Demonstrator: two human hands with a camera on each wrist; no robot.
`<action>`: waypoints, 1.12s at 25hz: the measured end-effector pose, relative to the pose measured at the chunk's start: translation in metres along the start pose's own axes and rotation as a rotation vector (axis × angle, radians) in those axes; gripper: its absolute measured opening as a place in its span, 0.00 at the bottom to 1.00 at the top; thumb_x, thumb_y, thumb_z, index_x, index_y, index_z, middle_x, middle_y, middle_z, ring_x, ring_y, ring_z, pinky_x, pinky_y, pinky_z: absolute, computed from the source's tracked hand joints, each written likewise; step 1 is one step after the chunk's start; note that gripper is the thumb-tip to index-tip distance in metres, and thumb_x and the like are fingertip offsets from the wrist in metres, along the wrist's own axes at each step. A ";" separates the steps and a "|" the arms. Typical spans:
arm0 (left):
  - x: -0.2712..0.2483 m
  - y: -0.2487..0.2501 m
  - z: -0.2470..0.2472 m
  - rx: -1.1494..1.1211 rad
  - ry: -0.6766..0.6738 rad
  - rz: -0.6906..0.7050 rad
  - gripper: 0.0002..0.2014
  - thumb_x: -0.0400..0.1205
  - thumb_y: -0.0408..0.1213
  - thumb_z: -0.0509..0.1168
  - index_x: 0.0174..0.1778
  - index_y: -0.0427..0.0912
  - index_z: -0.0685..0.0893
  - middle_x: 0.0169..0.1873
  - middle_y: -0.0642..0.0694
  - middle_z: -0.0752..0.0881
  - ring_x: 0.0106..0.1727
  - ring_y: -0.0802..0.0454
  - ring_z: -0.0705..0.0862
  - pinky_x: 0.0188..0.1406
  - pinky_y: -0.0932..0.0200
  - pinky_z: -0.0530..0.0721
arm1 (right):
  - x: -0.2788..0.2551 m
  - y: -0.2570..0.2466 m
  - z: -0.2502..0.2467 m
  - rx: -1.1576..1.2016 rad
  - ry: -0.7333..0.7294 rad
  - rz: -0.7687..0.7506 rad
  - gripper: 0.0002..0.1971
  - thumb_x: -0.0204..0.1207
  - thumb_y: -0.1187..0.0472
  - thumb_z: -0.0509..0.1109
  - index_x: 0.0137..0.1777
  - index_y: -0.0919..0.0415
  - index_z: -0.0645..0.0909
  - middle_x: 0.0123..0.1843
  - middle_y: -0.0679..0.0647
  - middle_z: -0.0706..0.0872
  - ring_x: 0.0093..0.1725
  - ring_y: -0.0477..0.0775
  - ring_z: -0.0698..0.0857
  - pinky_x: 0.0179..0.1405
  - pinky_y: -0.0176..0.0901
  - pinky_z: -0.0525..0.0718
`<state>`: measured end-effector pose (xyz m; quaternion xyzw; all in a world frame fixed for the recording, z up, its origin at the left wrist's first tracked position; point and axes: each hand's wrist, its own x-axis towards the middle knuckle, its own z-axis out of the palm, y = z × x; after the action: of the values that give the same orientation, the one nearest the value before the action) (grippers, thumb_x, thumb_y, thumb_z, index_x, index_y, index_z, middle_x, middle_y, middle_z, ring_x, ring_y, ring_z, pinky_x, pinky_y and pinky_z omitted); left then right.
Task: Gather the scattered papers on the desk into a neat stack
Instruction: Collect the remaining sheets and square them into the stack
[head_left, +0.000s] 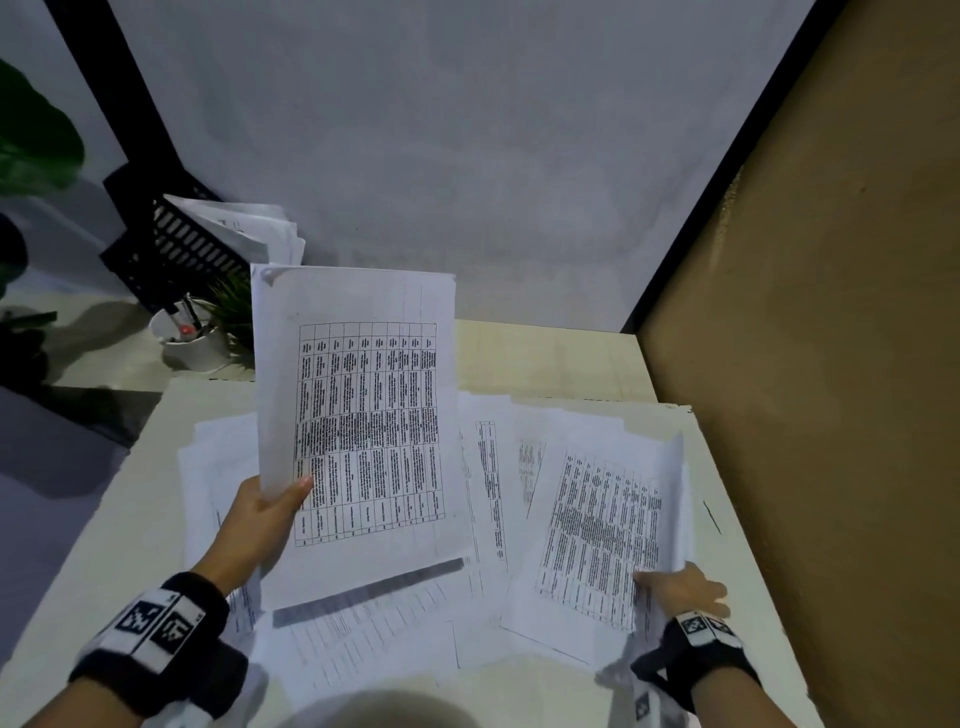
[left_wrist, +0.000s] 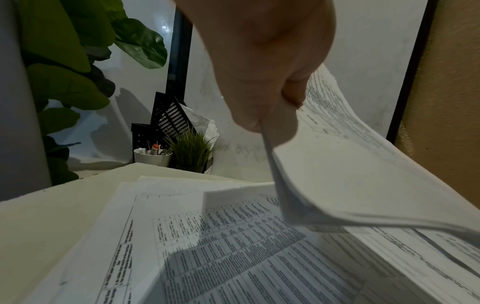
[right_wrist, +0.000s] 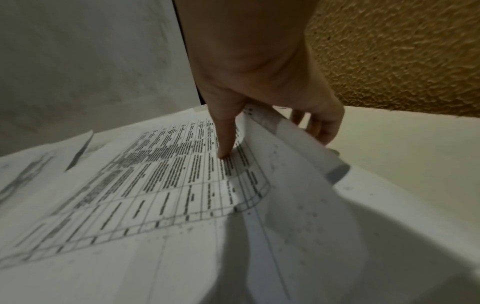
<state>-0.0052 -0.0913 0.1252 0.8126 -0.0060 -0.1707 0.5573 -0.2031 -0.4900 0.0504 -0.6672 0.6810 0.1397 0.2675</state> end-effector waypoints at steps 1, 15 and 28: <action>-0.001 0.001 0.001 -0.005 0.000 0.004 0.10 0.81 0.41 0.60 0.46 0.36 0.80 0.36 0.39 0.82 0.41 0.42 0.80 0.47 0.48 0.78 | 0.001 0.000 0.001 0.018 0.001 0.017 0.43 0.60 0.51 0.81 0.72 0.65 0.64 0.72 0.70 0.66 0.70 0.72 0.69 0.67 0.60 0.73; -0.001 -0.007 0.004 -0.074 0.001 0.020 0.10 0.81 0.38 0.60 0.51 0.34 0.77 0.38 0.39 0.80 0.43 0.44 0.79 0.43 0.54 0.78 | 0.001 0.014 -0.005 0.430 -0.101 -0.154 0.18 0.62 0.67 0.80 0.47 0.77 0.80 0.46 0.70 0.84 0.47 0.70 0.83 0.50 0.55 0.82; -0.010 0.001 0.011 -0.248 -0.002 0.061 0.10 0.82 0.35 0.59 0.59 0.42 0.75 0.42 0.55 0.82 0.45 0.60 0.80 0.40 0.66 0.76 | -0.030 -0.015 -0.086 0.524 0.194 -0.436 0.10 0.71 0.68 0.73 0.47 0.76 0.81 0.29 0.61 0.80 0.31 0.59 0.78 0.31 0.45 0.74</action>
<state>-0.0176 -0.0995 0.1256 0.7366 -0.0101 -0.1542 0.6584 -0.2049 -0.5126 0.1398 -0.7156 0.5575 -0.1641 0.3875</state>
